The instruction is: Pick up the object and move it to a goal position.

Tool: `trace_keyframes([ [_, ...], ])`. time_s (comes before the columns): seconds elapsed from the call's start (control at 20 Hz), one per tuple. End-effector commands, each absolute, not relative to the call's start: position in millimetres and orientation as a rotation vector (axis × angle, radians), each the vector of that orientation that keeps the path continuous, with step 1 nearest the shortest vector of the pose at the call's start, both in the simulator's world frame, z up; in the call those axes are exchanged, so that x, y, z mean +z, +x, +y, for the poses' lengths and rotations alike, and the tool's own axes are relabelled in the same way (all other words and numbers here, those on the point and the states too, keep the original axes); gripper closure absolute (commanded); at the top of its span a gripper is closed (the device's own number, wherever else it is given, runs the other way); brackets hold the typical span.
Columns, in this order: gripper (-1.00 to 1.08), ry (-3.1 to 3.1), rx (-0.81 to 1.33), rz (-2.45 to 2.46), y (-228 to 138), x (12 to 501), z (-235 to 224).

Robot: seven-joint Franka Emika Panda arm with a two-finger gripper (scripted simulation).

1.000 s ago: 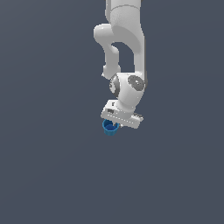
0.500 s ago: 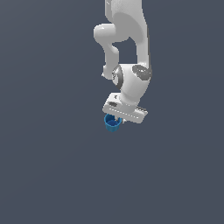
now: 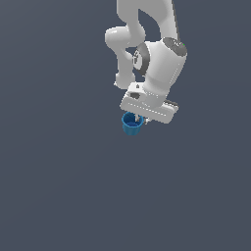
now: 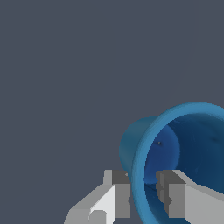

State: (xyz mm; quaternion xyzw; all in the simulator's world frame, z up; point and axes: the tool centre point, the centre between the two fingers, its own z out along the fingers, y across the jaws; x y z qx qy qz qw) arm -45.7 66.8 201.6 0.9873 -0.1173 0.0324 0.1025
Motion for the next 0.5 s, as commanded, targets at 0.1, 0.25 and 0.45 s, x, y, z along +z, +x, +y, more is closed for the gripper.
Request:
trace_keyframes([
  [0.1,1.08,2.915,0.099,-0.346,-51,252,80],
  [0.25,1.08,2.915,0.099,-0.346,-53,283,89],
  [0.45,1.08,2.916,0.098,-0.346,-57,324,101],
])
